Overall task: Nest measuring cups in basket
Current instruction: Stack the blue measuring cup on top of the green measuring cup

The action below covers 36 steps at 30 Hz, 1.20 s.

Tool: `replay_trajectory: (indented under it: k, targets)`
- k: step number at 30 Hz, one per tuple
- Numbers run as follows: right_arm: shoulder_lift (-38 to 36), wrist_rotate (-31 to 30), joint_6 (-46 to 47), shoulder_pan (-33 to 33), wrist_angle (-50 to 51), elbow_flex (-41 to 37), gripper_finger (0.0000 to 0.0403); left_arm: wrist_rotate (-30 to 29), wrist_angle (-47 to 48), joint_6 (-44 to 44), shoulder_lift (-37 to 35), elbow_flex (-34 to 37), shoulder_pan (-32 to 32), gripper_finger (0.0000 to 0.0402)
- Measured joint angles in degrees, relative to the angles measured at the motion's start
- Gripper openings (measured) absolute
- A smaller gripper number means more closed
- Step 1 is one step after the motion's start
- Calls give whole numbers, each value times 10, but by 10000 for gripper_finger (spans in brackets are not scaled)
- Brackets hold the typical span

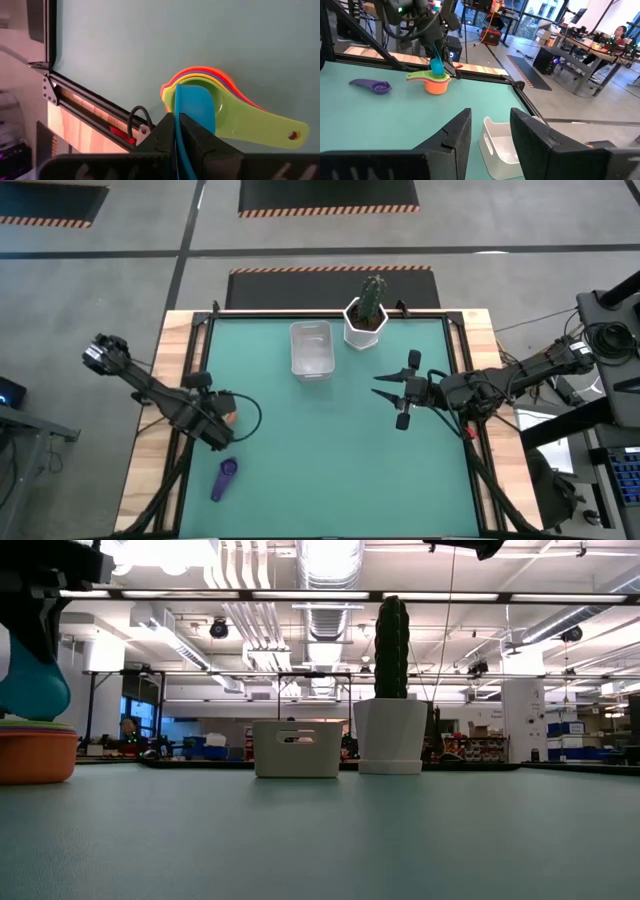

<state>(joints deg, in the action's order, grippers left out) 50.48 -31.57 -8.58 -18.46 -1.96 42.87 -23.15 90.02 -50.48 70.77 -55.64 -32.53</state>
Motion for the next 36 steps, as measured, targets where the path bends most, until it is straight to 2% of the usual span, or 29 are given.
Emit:
replay_trajectory:
  k: [5, 13, 20, 25, 30, 36]
  targets:
    - [0, 0, 0, 0, 0, 0, 123, -2, 0, 2, 23, 10, 0, 4]
    - [0, 0, 0, 0, 0, 0, 123, -3, 0, -1, 58, 23, 0, 40]
    - [0, 0, 0, 0, 0, 0, 123, 5, 0, -2, 59, -6, 0, 90]
    - [0, 0, 0, 0, 0, 0, 123, 44, 0, -11, 58, -43, 0, 114]
    - [0, 0, 0, 0, 1, 0, 123, 91, 0, -25, 58, -72, 0, 121]
    - [0, 0, 0, 0, 1, 0, 123, 74, 0, -27, 58, -113, -1, 110]
